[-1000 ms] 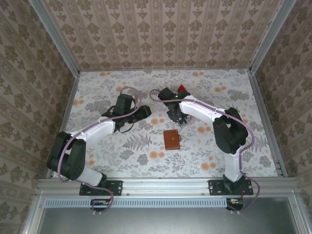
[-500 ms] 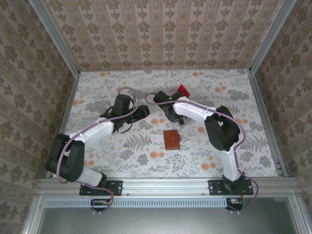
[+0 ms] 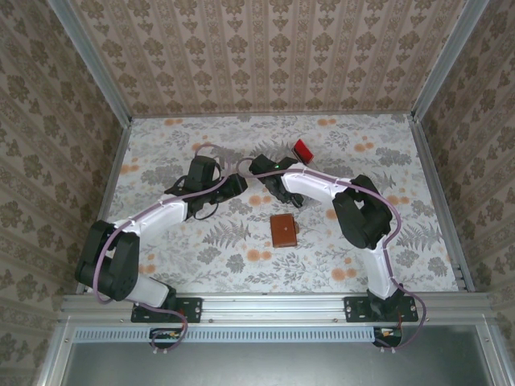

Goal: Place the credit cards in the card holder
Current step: Pick up the credit card from the storage box.

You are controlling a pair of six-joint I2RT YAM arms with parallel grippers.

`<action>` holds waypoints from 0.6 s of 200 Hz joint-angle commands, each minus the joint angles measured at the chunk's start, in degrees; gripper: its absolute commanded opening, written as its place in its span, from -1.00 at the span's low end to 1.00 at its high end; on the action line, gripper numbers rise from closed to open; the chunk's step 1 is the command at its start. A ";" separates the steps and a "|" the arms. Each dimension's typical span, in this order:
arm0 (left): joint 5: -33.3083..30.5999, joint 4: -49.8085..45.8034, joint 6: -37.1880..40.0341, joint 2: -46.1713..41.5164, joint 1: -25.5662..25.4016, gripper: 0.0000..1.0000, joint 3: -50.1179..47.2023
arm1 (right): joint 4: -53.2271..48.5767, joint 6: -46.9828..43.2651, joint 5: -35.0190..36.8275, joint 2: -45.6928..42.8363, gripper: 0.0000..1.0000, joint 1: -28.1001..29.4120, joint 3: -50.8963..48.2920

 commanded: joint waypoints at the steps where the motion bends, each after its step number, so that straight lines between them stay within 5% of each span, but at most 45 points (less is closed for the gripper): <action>1: -0.34 -0.19 -0.44 -0.82 0.61 0.23 0.00 | 0.23 -0.84 2.24 -1.48 -0.56 0.24 -0.88; 120: -0.10 -0.26 -0.51 -1.00 0.79 0.22 -0.49 | -0.28 -0.91 0.23 -5.54 -0.87 -0.11 -1.35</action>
